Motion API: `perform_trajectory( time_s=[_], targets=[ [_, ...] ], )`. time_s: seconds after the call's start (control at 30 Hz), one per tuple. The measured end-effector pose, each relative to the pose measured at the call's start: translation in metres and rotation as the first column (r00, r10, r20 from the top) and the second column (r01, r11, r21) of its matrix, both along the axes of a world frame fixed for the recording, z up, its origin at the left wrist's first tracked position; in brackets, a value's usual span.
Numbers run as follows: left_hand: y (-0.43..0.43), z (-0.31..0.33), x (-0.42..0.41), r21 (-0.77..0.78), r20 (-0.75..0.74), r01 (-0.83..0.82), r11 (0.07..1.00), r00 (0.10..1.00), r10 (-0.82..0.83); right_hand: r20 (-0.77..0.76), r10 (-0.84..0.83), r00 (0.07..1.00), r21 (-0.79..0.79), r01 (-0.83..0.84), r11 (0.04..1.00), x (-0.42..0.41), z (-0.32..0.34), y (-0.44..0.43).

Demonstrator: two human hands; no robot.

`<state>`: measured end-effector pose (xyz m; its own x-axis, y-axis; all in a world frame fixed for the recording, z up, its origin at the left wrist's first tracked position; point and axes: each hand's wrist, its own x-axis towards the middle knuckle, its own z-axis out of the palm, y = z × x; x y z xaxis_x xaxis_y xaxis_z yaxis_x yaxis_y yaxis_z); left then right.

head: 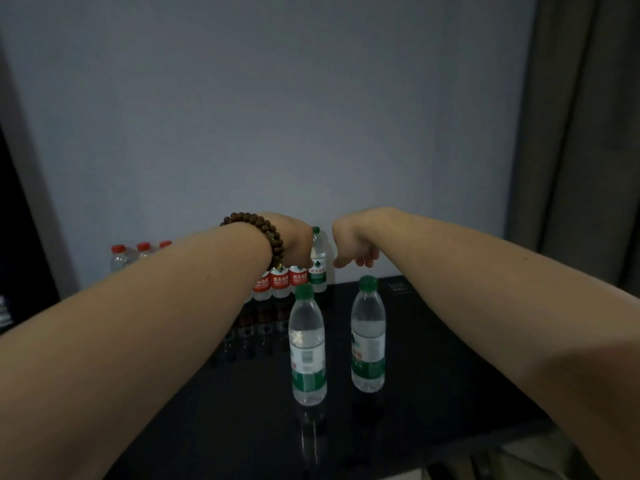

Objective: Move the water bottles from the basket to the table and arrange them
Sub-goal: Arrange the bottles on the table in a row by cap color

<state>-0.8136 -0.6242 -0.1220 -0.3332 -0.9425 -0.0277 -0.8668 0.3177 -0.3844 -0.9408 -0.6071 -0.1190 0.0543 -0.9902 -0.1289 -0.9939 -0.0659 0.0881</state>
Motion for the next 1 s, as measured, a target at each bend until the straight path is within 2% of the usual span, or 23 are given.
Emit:
perform_trajectory(
  time_s=[0.1,0.2,0.3,0.43,0.57,0.63,0.77,0.87,1.0],
  targets=[
    [0.008,-0.025,0.0,0.09,-0.07,-0.045,0.995,0.996,0.051,-0.108,-0.013,0.994,-0.032,0.01,0.999,0.004,-0.015,0.014],
    [0.007,-0.05,-0.001,0.31,-0.194,-0.124,0.943,0.962,0.19,-0.154,-0.044,0.987,-0.072,0.034,0.997,0.005,-0.029,0.019],
    [0.007,-0.064,-0.001,0.265,-0.185,-0.113,0.958,0.969,0.165,-0.159,-0.091,0.983,-0.044,0.085,0.995,0.001,-0.044,0.021],
    [0.004,-0.07,0.005,0.277,-0.281,-0.049,0.96,0.951,0.129,0.033,-0.111,0.993,-0.015,0.111,0.994,-0.009,-0.061,0.016],
    [0.001,-0.074,0.014,0.279,-0.359,0.014,0.96,0.929,0.091,0.25,-0.155,0.956,-0.006,0.161,0.987,-0.025,-0.069,0.012],
    [-0.001,-0.076,0.019,0.309,-0.45,0.05,0.95,0.887,0.1,0.411,-0.184,0.893,-0.005,0.204,0.979,-0.035,-0.076,0.013],
    [-0.005,-0.084,0.028,0.374,-0.648,0.103,0.922,0.74,0.181,0.66,-0.242,0.712,0.052,0.279,0.959,-0.052,-0.099,0.017],
    [-0.005,-0.089,0.029,0.383,-0.688,0.112,0.917,0.697,0.202,0.686,-0.22,0.693,0.037,0.27,0.962,-0.054,-0.103,0.02],
    [0.001,-0.079,0.028,0.354,-0.612,0.115,0.928,0.779,0.137,0.641,-0.211,0.738,0.093,0.198,0.976,-0.045,-0.09,0.023]
  ],
)
